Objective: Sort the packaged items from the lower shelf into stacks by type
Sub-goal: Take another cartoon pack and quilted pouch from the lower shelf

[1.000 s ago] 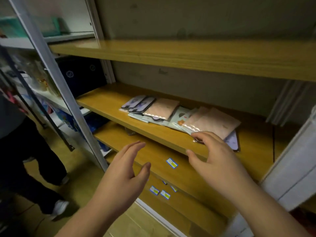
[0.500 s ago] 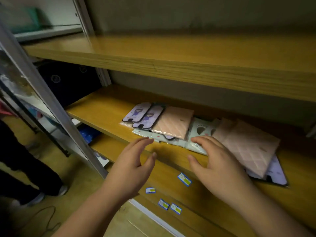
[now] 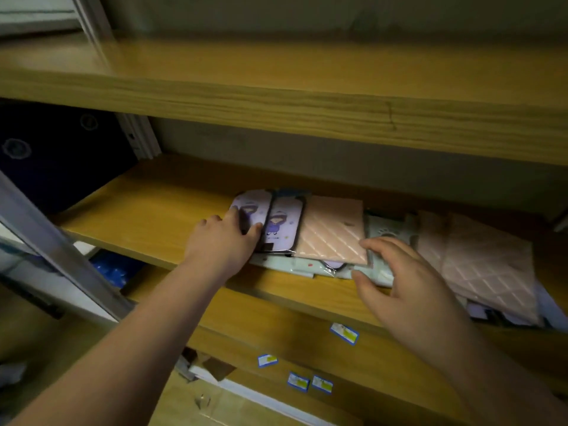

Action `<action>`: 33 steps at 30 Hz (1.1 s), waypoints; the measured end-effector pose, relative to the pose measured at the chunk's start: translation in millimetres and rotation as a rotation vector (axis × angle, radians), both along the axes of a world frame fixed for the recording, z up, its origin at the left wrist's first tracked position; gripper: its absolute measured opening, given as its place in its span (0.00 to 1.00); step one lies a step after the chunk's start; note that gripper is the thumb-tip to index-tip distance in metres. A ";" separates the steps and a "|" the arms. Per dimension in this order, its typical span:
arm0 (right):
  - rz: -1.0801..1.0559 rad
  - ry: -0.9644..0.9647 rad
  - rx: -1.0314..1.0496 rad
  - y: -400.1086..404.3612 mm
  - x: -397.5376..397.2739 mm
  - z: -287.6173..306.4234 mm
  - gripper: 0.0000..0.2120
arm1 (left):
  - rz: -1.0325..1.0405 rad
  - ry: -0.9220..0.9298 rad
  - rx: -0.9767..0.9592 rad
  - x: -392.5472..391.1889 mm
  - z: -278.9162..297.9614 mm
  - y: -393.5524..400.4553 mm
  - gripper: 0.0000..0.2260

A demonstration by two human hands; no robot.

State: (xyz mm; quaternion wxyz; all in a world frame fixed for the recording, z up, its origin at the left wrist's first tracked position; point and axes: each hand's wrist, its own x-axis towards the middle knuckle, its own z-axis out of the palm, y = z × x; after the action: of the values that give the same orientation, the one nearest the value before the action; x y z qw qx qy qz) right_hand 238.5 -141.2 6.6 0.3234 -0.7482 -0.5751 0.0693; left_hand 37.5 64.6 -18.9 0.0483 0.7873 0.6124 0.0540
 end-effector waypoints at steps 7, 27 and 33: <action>-0.046 0.007 0.017 10.0 -14.5 0.6 0.21 | 0.079 -0.478 -0.185 -21.9 7.1 25.6 0.47; -0.527 -0.119 -0.059 -50.7 73.3 9.8 0.15 | -0.144 -1.393 -0.693 36.2 34.0 -42.4 0.07; -0.744 0.022 -0.409 -68.6 108.9 1.0 0.37 | -0.241 -1.441 -0.856 72.4 29.7 -78.4 0.18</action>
State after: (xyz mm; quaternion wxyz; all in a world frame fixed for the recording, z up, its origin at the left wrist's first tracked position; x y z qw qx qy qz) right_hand 347.4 -209.8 7.5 0.1772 -0.9528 -0.2368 0.0685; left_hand 109.9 -13.8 10.8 0.7263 0.5341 0.3113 0.3006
